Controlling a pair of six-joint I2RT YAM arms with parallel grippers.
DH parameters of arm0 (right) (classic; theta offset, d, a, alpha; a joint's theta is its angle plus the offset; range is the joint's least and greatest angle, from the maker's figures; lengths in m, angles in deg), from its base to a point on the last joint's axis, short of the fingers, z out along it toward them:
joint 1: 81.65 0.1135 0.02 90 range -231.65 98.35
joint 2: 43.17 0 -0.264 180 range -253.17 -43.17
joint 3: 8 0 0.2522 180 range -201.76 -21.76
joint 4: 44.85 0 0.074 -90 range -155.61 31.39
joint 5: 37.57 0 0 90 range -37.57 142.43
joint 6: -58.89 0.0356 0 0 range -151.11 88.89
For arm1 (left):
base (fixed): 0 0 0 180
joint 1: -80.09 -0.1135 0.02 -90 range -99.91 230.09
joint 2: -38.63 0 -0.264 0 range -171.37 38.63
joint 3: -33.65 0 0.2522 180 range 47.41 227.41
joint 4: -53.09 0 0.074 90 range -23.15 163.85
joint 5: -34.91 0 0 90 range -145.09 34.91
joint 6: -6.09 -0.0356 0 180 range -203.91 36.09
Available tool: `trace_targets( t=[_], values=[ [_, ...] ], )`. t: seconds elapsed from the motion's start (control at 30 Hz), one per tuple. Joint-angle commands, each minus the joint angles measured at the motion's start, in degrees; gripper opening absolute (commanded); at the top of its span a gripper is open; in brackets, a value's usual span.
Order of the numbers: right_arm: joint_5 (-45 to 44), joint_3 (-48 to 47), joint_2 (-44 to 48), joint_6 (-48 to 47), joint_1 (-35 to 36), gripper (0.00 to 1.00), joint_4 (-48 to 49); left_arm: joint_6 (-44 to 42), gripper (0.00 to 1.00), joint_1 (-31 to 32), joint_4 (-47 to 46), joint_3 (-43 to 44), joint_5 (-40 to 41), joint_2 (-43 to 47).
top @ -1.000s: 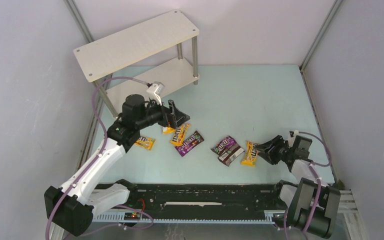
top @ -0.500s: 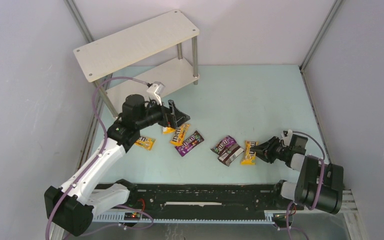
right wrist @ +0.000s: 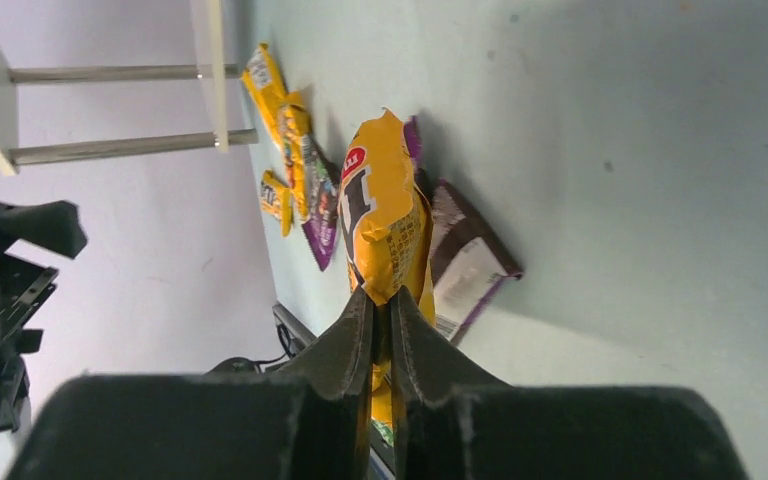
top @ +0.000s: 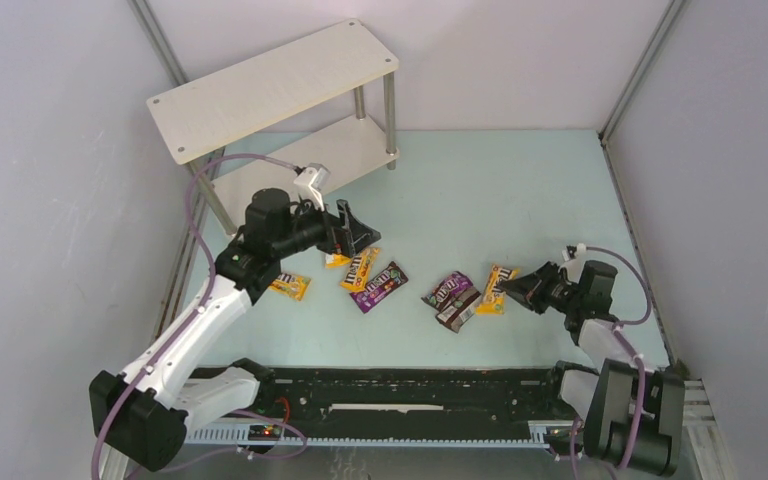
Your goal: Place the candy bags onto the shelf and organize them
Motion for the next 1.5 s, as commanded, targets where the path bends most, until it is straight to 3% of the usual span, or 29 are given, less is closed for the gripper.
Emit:
trace_targets(
  t=[0.0, 0.1, 0.3, 0.4, 0.63, 0.83, 1.2, 1.47],
  values=[
    [1.2, -0.2, 6.7, 5.5, 1.5, 0.11, 1.7, 3.0, 1.00, 0.4, -1.4, 2.4, -2.8, -0.9],
    [0.0, -1.2, 11.5, 11.2, 5.6, 0.11, 2.8, 9.3, 1.00, 3.9, -6.2, 0.2, -6.1, -2.3],
    [-4.5, -4.8, 17.4, 23.9, 18.3, 0.11, 8.5, 27.7, 1.00, 20.3, -31.9, -8.8, -6.8, -7.6],
    [-5.9, -6.1, 18.1, 28.7, 21.8, 0.11, 13.0, 38.1, 0.99, 25.1, -46.3, -14.2, -4.4, -10.6],
    [-11.8, -6.7, 17.0, 36.5, 29.2, 0.10, 22.2, 53.2, 1.00, 28.9, -74.7, -24.5, 2.2, -17.8],
    [-20.1, -6.7, 17.6, 38.3, 35.8, 0.09, 22.6, 57.7, 0.86, 29.1, -89.2, -30.3, 10.2, -22.5],
    [-33.7, -6.6, 17.4, 38.0, 45.6, 0.09, 22.2, 55.5, 0.63, 30.6, -89.4, -34.1, 23.2, -20.2],
    [-41.6, -6.6, 17.0, 39.4, 49.0, 0.10, 23.3, 56.6, 0.49, 31.6, -91.0, -34.2, 24.5, -21.5]
  ],
)
